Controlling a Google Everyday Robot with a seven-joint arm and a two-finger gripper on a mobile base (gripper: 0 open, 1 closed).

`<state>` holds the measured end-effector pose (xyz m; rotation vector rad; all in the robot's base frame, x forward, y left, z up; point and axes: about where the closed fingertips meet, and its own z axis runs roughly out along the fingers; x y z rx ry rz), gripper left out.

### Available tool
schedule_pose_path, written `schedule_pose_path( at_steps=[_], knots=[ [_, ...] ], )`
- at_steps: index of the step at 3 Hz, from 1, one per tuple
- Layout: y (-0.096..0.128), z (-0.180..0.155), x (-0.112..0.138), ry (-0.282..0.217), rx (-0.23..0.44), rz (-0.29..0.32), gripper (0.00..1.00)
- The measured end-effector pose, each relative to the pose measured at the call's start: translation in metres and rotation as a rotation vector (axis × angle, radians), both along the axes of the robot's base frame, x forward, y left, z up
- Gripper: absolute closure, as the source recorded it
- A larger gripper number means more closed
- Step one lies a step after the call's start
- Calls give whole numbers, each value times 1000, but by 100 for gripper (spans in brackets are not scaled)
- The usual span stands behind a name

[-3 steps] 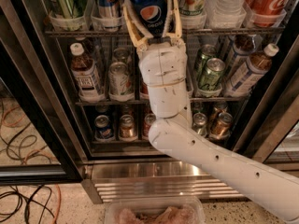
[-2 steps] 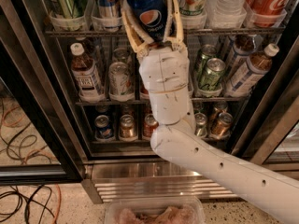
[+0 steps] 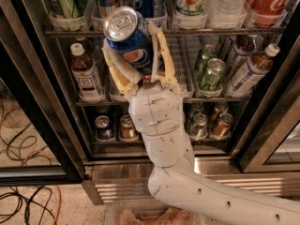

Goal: Pick pepsi can from top shelf of fridge

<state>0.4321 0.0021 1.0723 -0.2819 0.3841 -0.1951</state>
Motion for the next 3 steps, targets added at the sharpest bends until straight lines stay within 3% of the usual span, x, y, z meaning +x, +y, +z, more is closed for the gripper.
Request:
schedule_pose_path(
  at_steps=[1, 2, 3],
  knots=[
    [14, -1, -21, -6, 16, 45, 100],
    [14, -3, -67, 5, 79, 33, 100],
    [22, -25, -77, 61, 78, 25, 100]
  ],
)
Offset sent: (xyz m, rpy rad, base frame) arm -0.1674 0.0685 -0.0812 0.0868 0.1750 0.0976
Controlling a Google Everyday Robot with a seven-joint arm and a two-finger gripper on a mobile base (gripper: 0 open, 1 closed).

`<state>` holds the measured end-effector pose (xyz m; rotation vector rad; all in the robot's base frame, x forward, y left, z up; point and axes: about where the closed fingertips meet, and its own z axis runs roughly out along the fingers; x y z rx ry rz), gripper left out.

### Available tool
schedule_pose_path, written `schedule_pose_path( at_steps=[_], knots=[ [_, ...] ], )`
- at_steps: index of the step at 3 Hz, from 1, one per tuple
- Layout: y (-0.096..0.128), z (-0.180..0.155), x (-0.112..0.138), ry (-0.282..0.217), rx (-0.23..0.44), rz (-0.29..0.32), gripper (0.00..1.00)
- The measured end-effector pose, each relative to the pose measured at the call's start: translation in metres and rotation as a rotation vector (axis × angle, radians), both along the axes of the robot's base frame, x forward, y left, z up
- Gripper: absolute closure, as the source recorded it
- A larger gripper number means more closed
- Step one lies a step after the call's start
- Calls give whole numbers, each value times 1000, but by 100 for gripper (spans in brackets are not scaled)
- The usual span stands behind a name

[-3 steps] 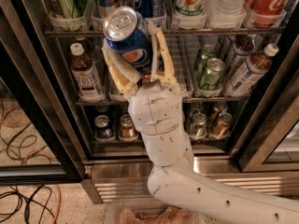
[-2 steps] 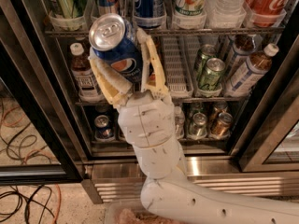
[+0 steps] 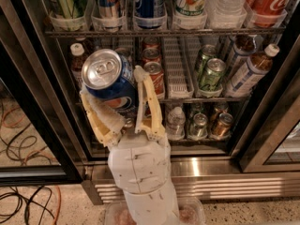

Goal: Pick pepsi can from top shelf of fridge

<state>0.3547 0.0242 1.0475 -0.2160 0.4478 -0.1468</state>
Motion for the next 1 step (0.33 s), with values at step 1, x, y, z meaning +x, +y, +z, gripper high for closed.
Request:
schedule_pose_path(
  at_steps=[1],
  knots=[
    [0, 0, 0, 0, -1, 1, 100]
  ],
)
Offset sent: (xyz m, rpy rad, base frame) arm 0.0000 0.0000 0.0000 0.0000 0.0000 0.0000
